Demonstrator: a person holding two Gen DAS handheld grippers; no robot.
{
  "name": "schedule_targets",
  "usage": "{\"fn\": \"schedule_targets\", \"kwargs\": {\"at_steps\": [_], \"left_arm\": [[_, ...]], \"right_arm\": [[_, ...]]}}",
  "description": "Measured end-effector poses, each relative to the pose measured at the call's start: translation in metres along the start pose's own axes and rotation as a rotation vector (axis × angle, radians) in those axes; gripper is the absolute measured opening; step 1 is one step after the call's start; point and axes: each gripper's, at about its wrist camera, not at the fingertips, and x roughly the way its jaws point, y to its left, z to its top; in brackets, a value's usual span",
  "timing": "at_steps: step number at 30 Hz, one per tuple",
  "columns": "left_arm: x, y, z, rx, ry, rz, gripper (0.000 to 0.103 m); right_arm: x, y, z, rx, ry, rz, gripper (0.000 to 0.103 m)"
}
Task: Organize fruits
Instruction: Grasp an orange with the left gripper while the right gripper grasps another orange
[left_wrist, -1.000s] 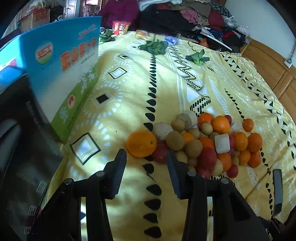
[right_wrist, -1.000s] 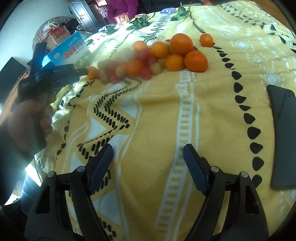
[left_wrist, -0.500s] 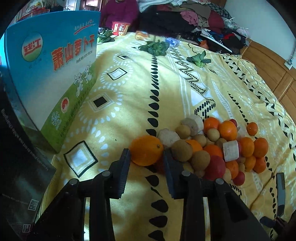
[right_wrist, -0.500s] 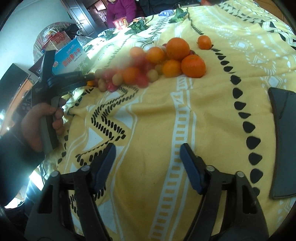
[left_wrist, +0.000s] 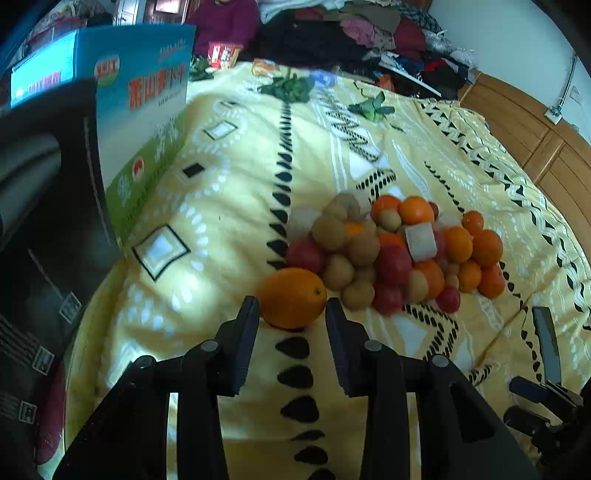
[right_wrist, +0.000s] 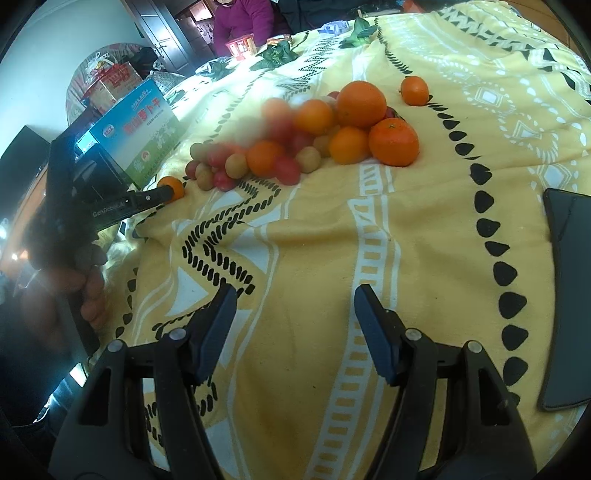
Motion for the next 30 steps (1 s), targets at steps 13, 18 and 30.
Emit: {"fn": "schedule_targets", "kwargs": {"at_steps": [13, 18, 30], "left_arm": [[0.025, -0.013, 0.008, 0.051, 0.020, -0.019, 0.043], [0.021, -0.010, 0.005, 0.042, 0.020, -0.041, 0.042], [-0.007, -0.012, 0.002, 0.031, 0.014, -0.049, 0.042]], "right_arm": [[0.004, -0.032, 0.061, -0.002, -0.039, -0.116, 0.067], [0.031, -0.047, 0.090, -0.009, -0.008, -0.159, 0.067], [0.041, -0.042, 0.088, -0.050, 0.008, -0.232, 0.043]]}}
